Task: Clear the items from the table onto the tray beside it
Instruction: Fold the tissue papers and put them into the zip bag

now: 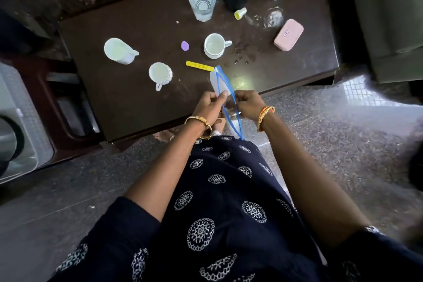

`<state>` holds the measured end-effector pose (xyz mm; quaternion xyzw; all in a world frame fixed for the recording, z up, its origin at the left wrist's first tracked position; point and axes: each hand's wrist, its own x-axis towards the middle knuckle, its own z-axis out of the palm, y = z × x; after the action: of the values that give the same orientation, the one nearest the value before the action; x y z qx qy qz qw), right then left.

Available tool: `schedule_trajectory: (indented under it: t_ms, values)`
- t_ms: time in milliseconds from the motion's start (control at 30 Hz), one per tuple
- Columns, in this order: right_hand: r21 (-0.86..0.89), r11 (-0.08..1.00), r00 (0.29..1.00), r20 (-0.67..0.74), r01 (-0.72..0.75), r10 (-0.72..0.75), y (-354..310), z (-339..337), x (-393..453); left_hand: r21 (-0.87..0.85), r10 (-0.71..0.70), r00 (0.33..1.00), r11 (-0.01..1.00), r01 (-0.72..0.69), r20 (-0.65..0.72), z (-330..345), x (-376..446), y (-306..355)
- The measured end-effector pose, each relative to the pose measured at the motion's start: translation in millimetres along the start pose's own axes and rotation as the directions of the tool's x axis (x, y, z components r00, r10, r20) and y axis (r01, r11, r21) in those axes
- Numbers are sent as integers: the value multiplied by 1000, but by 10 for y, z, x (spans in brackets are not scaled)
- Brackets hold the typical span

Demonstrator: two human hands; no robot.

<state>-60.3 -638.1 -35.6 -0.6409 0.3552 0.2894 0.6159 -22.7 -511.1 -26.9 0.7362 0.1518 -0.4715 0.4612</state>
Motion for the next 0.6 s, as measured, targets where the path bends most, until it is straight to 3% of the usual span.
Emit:
schedule_trajectory:
  t_ms: [200,367,500,600]
  values:
    - [225,965,990,78,-134,120,-13,-81,-81,169,93,990,983,-74,-105,-3,19,26]
    - [3,999,997,70,-33,33,-82,18,-134,373,207,964,918,-133,-166,-35,6,50]
    - [-40,999,983,-184,-30,22,-40,27,-111,494,274,942,857,-147,-195,-98,-45,66]
    - [-265,961,872,-485,-74,-67,45,-74,-139,557,311,900,825,-95,-307,-249,-53,33]
